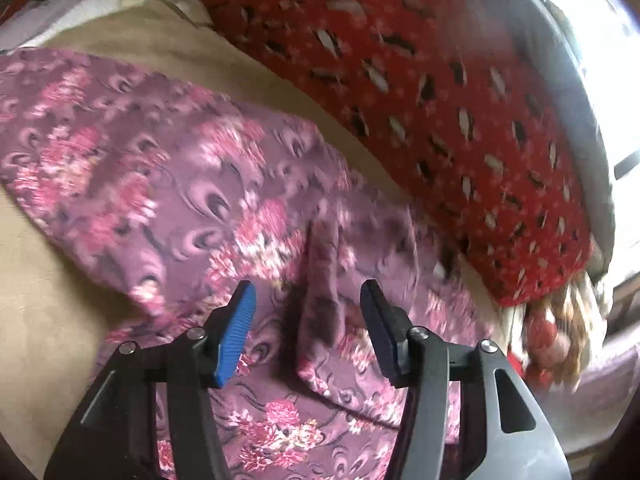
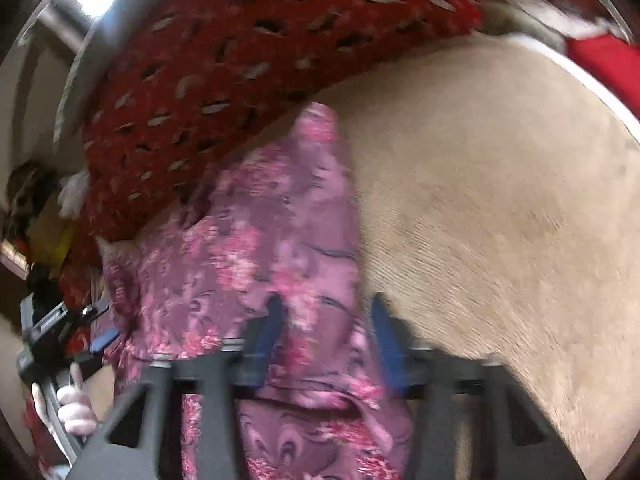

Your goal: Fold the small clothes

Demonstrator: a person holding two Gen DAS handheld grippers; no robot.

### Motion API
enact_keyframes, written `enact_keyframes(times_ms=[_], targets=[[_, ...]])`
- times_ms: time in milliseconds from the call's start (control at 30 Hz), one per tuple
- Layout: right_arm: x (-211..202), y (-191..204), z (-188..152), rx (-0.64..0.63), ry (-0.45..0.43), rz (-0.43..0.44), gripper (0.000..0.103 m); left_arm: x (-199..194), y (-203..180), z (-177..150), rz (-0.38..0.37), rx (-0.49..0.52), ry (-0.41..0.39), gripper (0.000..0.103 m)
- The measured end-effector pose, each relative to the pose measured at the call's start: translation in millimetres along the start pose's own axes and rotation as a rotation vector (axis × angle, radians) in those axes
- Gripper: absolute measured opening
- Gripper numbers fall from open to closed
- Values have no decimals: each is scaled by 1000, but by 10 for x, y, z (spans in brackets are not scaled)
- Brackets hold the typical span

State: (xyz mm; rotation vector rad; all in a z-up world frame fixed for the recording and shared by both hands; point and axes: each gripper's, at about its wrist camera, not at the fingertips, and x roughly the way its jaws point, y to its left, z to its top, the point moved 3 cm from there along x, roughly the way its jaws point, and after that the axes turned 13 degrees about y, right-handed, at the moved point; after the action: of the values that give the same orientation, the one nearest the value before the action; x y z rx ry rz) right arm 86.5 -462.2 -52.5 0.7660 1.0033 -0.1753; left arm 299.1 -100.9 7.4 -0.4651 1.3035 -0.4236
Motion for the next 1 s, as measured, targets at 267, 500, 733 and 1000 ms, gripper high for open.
enact_keyframes(times_ms=[267, 500, 733, 1000], targets=[[31, -304, -1, 91, 24, -12, 11, 283, -325, -134, 181, 183, 47, 79], [-286, 47, 6, 9, -136, -113, 25, 543, -296, -117, 275, 195, 80, 67], [34, 95, -55, -36, -44, -92, 31, 206, 335, 179, 121, -90, 32, 57], [110, 499, -131, -120, -78, -47, 33, 179, 243, 94, 106, -51, 38, 59]])
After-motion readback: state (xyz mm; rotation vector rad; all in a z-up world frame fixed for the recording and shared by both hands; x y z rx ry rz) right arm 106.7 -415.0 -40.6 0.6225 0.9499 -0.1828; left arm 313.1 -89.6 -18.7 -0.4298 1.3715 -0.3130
